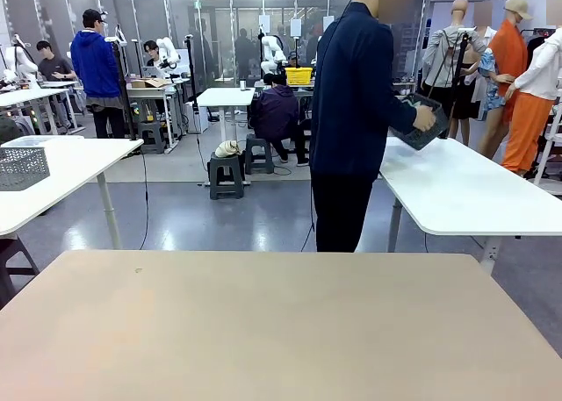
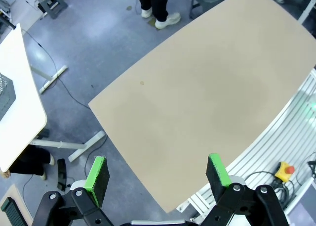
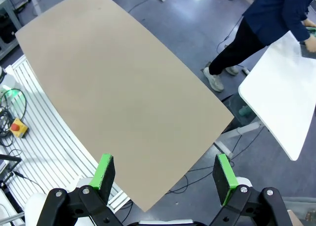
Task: Fold the towels and place them in the basket.
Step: When a person lays out a Towel with hook on the table, fold it in half twice.
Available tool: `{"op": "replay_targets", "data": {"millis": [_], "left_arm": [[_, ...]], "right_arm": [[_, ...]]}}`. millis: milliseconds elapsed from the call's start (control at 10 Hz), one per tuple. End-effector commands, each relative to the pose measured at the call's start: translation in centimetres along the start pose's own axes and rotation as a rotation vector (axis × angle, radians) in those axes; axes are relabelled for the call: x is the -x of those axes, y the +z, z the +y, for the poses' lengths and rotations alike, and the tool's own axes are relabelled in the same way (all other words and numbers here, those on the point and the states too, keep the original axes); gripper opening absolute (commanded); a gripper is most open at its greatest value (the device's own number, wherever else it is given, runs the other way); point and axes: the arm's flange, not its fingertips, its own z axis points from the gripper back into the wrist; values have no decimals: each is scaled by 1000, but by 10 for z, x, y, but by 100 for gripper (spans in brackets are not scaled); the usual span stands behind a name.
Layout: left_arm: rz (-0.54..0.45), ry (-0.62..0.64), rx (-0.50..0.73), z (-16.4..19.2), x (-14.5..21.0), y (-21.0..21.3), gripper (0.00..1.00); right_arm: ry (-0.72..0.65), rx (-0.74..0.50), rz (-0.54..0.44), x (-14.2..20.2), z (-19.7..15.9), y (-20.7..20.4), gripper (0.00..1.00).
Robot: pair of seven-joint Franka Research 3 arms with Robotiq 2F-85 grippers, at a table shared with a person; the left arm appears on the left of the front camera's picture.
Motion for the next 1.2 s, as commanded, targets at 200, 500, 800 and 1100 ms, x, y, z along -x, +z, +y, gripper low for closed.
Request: {"op": "replay_targets", "data": {"millis": [200, 500, 800, 1100], "left_arm": [[0, -31, 63, 3, -4, 6, 100], [-7, -8, 35, -2, -3, -1, 100], [-7, -8, 35, -2, -3, -1, 100], [-7, -8, 35, -2, -3, -1, 100]], "right_arm": [[67, -101, 6, 2, -2, 4, 100], [43, -73, 11, 2, 5, -1, 100], [43, -73, 11, 2, 5, -1, 100], [43, -73, 11, 2, 5, -1, 100]]}}
